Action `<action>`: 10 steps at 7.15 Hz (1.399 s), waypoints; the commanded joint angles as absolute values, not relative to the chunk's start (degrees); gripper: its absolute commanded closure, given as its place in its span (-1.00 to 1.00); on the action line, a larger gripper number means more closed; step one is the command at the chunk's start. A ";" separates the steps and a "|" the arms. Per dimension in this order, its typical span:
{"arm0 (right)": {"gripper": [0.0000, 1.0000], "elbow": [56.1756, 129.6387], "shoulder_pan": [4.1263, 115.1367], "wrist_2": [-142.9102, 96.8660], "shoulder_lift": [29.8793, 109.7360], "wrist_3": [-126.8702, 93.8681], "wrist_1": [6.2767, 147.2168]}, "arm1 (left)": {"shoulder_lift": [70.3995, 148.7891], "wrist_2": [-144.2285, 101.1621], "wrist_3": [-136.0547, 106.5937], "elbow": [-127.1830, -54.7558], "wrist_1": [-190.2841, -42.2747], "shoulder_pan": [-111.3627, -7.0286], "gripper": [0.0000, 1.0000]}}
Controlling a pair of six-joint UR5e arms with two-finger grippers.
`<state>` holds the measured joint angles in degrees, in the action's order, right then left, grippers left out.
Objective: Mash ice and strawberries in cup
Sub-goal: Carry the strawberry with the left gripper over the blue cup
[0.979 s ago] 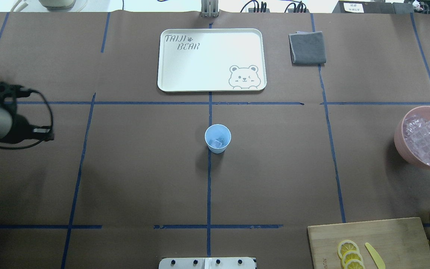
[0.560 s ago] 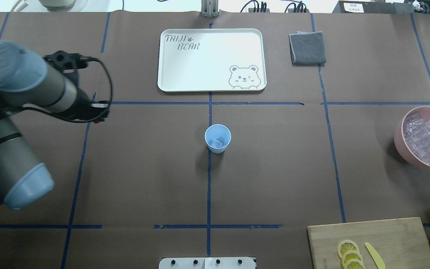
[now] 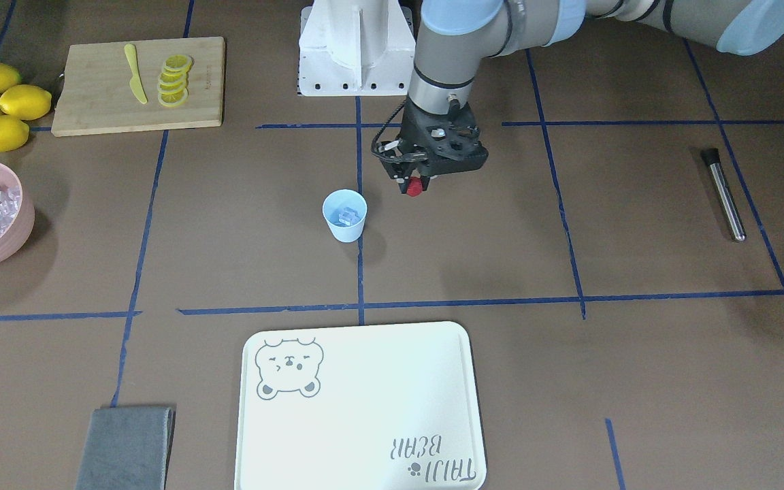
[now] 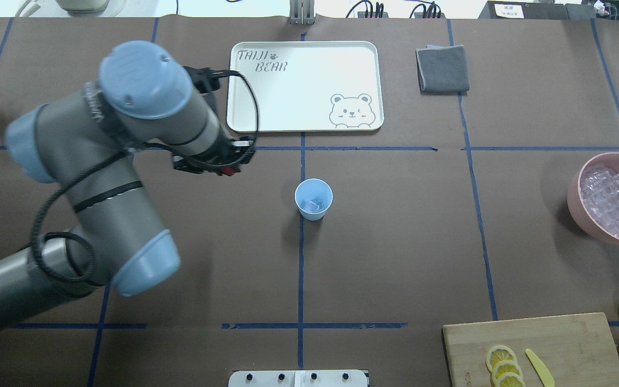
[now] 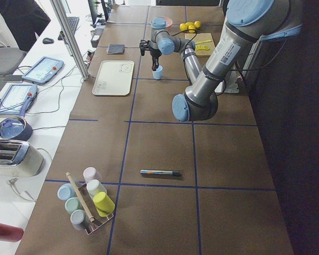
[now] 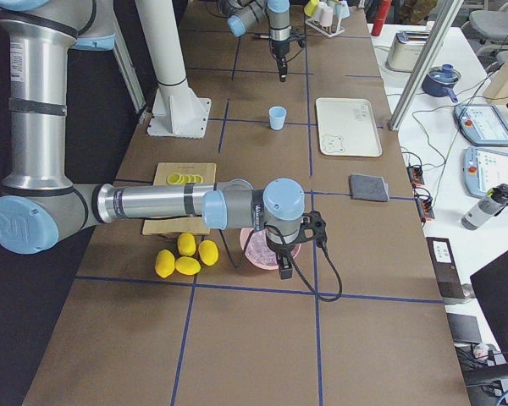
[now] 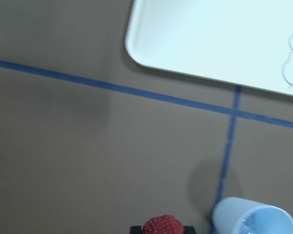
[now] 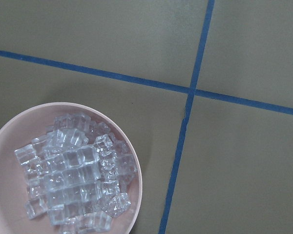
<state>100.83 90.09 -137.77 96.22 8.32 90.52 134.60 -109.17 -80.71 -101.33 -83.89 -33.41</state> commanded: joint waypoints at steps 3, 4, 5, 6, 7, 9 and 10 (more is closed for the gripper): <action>-0.99 101.07 90.26 -138.16 96.68 8.00 90.09 | 144.92 -108.90 -83.32 -89.23 -85.51 -30.41 0.97; -0.99 101.51 90.18 -138.08 96.59 7.56 90.00 | 144.67 -108.81 -83.23 -87.73 -87.87 -30.15 0.97; -0.99 101.77 90.26 -137.99 96.33 6.95 89.91 | 144.58 -108.81 -83.06 -87.02 -88.15 -29.97 0.97; -0.99 101.95 90.26 -137.73 95.81 6.51 89.83 | 144.49 -108.81 -83.06 -86.84 -88.15 -29.71 0.97; -0.99 101.87 90.18 -137.20 95.80 6.50 89.56 | 144.41 -108.81 -83.06 -86.75 -88.15 -29.18 0.95; -0.99 101.87 90.18 -137.29 95.80 6.42 89.65 | 144.14 -108.81 -82.79 -86.84 -88.15 -28.92 0.72; -0.99 101.78 90.18 -137.29 95.71 6.33 89.65 | 144.05 -108.81 -82.01 -86.75 -88.15 -28.92 0.28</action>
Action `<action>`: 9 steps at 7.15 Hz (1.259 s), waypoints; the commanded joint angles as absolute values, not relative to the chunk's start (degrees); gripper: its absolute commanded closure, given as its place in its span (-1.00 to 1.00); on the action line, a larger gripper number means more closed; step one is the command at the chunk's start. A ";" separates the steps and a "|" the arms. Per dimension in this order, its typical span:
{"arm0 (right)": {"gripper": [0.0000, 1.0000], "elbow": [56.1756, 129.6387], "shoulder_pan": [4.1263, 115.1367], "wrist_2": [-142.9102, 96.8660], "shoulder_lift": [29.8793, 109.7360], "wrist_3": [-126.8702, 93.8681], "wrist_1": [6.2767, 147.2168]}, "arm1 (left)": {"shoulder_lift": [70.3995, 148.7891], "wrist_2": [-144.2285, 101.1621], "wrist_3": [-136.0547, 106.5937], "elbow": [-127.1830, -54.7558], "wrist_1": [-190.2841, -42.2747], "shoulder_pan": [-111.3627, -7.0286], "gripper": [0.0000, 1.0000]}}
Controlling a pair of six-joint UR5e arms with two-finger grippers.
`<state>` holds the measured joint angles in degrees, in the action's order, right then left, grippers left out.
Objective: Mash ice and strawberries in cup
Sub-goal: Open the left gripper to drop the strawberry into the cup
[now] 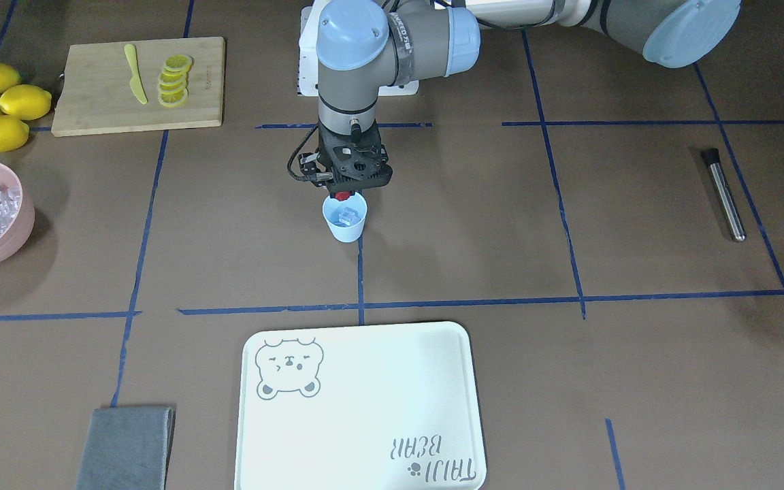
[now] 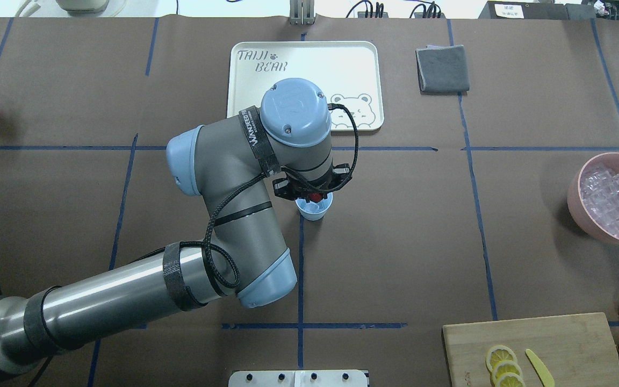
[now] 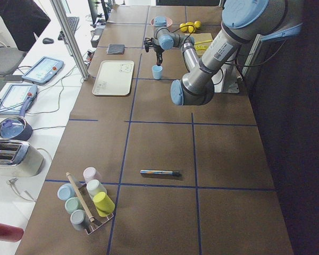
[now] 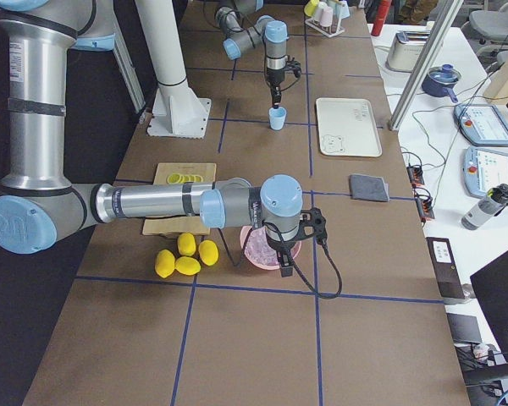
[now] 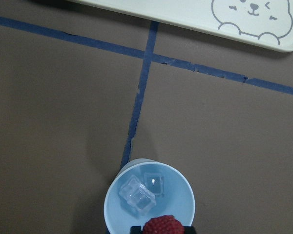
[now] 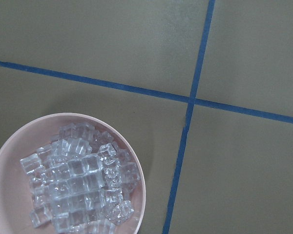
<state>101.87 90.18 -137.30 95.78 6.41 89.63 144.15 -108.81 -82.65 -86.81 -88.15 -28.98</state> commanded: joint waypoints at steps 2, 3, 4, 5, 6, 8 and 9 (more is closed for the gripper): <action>-0.99 101.69 90.18 -137.29 95.63 6.24 89.65 | 144.05 -108.72 -81.56 -86.84 -88.15 -28.92 -0.99; -0.99 101.69 90.18 -137.29 95.62 6.24 89.65 | 143.88 -108.72 -81.56 -86.84 -88.24 -28.92 -1.00; -0.99 101.60 90.18 -137.29 95.71 6.24 89.65 | 143.79 -108.72 -81.56 -87.01 -88.33 -28.92 -1.00; -0.99 101.43 90.18 -137.29 95.63 6.24 89.65 | 143.62 -108.72 -81.48 -87.36 -88.85 -29.26 -1.00; -0.99 101.43 90.18 -137.29 95.63 6.15 89.65 | 143.18 -108.89 -79.13 -87.97 -87.90 -30.57 -1.00; -0.99 101.25 90.18 -137.29 95.71 6.24 89.65 | 131.99 -109.16 -69.94 -100.56 -83.18 -34.86 -1.00; -0.99 101.16 90.18 -137.29 95.71 6.15 89.65 | 125.92 -109.33 -62.30 -107.94 -79.06 -37.50 -1.00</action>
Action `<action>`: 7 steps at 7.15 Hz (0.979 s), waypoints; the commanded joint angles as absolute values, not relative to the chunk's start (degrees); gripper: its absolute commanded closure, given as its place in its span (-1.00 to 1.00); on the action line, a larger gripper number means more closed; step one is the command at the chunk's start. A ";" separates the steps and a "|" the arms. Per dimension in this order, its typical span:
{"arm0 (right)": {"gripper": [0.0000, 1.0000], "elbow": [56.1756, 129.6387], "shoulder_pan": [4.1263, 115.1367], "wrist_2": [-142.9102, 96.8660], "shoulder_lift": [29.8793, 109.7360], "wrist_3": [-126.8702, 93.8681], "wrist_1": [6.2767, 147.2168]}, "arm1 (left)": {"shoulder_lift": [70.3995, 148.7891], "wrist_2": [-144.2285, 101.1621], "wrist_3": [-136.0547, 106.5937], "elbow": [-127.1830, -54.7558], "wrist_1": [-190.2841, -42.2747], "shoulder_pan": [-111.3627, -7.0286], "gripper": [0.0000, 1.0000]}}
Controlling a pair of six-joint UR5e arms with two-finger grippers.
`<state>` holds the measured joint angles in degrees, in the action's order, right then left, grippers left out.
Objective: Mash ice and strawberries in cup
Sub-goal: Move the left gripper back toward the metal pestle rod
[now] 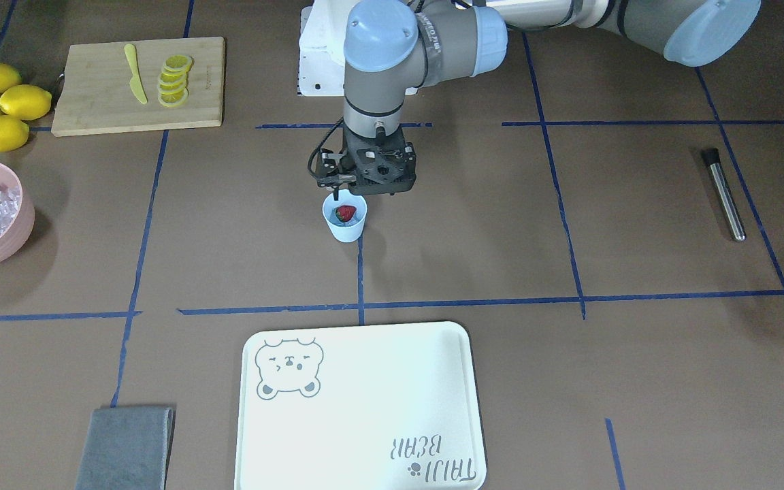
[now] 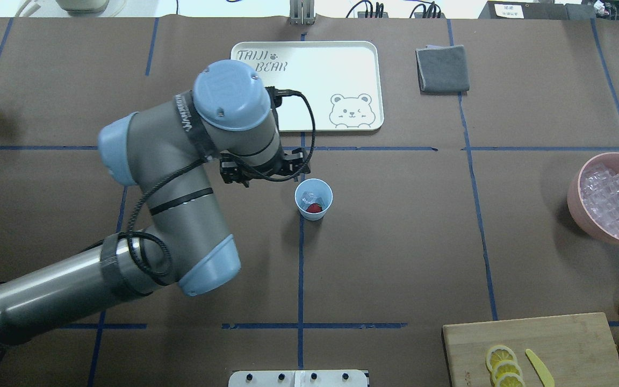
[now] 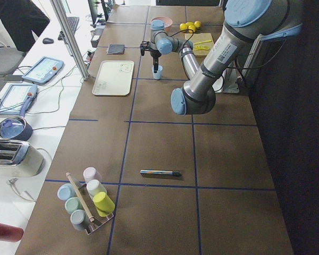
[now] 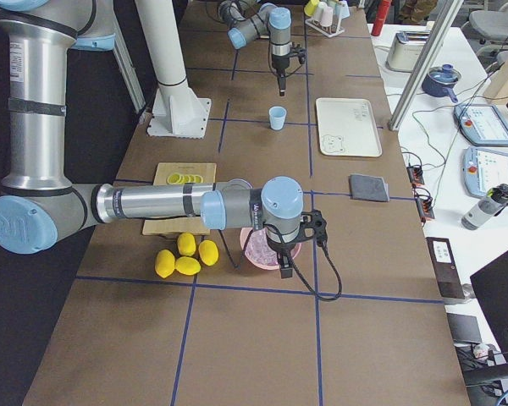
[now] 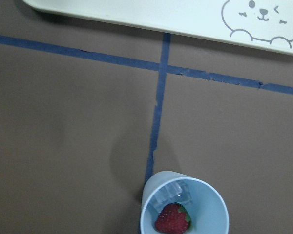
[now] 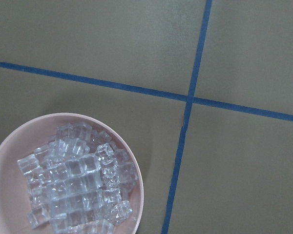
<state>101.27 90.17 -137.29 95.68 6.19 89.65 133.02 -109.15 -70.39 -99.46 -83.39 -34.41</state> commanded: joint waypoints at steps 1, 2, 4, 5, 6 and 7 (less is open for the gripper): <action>-0.99 101.16 90.18 -137.29 95.71 6.07 89.65 | 119.68 -109.34 -54.92 -113.59 -77.71 -39.97 -1.00; -0.99 101.16 90.18 -137.29 95.71 6.15 89.65 | 112.92 -109.34 -53.54 -117.99 -77.78 -42.25 -1.00; -0.99 101.16 90.18 -137.29 95.71 6.06 89.65 | 101.83 -113.51 -49.78 -123.38 -78.92 -48.22 -1.00; -0.99 101.16 90.18 -137.29 95.63 6.06 89.65 | 96.99 -117.12 -43.83 -124.18 -79.45 -52.78 -1.00; -0.99 101.16 90.18 -137.37 95.63 6.06 89.65 | 91.81 -119.51 -38.98 -123.93 -82.24 -56.30 -1.00; -0.99 101.16 90.18 -137.37 95.71 6.06 89.65 | 87.41 -119.79 -37.11 -122.71 -88.18 -59.12 -1.00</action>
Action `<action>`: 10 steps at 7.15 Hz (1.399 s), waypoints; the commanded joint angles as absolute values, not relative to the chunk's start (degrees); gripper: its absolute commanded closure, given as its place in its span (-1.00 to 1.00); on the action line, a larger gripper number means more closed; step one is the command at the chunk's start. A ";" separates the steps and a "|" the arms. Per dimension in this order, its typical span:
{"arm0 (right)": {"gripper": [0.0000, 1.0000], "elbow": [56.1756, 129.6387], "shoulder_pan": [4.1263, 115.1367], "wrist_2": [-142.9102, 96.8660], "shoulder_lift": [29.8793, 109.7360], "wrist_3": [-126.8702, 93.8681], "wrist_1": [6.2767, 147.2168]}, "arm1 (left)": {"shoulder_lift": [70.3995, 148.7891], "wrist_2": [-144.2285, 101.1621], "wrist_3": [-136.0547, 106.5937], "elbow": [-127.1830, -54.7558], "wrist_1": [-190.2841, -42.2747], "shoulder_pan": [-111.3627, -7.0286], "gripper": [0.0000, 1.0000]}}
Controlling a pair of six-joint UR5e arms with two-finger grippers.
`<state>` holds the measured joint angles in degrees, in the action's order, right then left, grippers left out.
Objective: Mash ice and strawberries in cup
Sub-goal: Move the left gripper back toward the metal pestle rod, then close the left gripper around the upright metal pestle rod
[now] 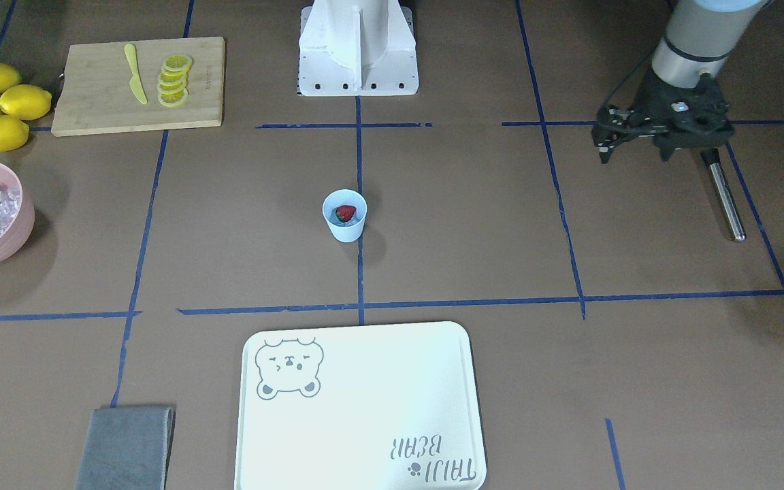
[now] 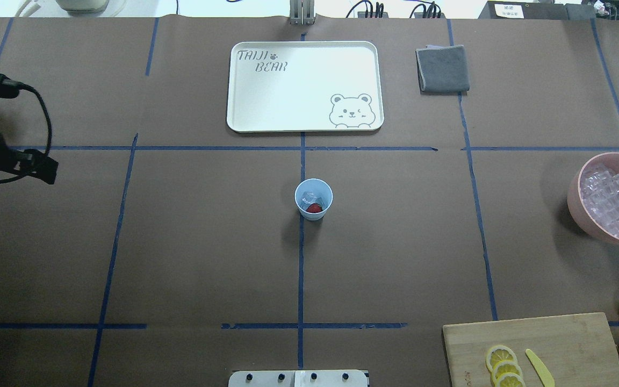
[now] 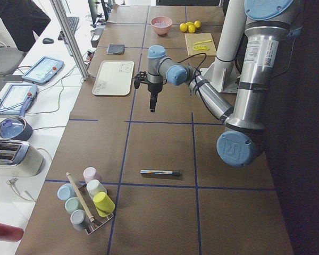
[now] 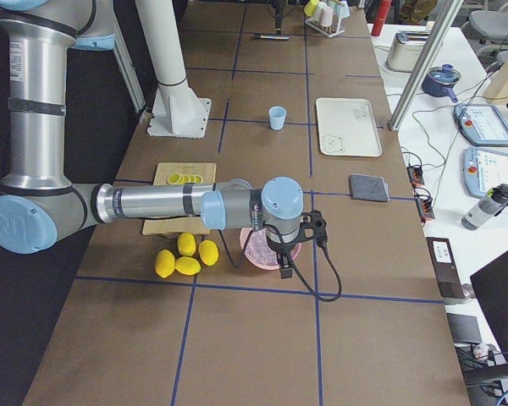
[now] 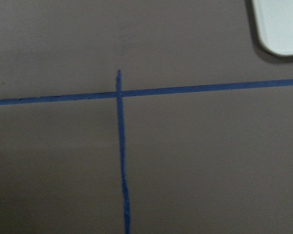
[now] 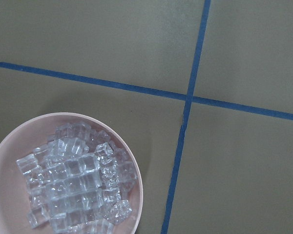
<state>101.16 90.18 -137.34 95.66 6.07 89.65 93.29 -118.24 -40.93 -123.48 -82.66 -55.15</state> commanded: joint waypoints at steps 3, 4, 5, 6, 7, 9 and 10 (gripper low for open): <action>-0.99 101.16 90.18 -137.46 95.80 6.06 89.65 | 80.96 -124.32 -35.16 -108.17 -110.39 -63.96 -1.00; -0.99 101.25 90.18 -137.46 95.80 6.06 89.65 | 80.77 -128.89 -35.07 -101.41 -118.40 -65.72 -1.00; -0.99 101.25 90.18 -137.46 95.71 6.06 89.65 | 80.95 -128.41 -35.94 -97.42 -123.52 -65.48 -1.00; -0.99 101.34 90.18 -137.46 95.71 6.06 89.65 | 81.64 -128.23 -35.60 -94.69 -124.10 -65.30 -1.00; -0.99 101.25 90.18 -137.46 95.71 6.06 89.65 | 81.56 -127.71 -35.68 -94.14 -124.10 -65.30 -1.00; -0.99 101.34 90.17 -137.46 95.63 6.06 89.65 | 82.35 -124.10 -36.91 -91.50 -124.19 -65.04 -1.00; -0.99 101.25 90.18 -137.46 95.63 6.06 89.65 | 84.27 -124.10 -41.70 -89.84 -124.89 -65.04 -1.00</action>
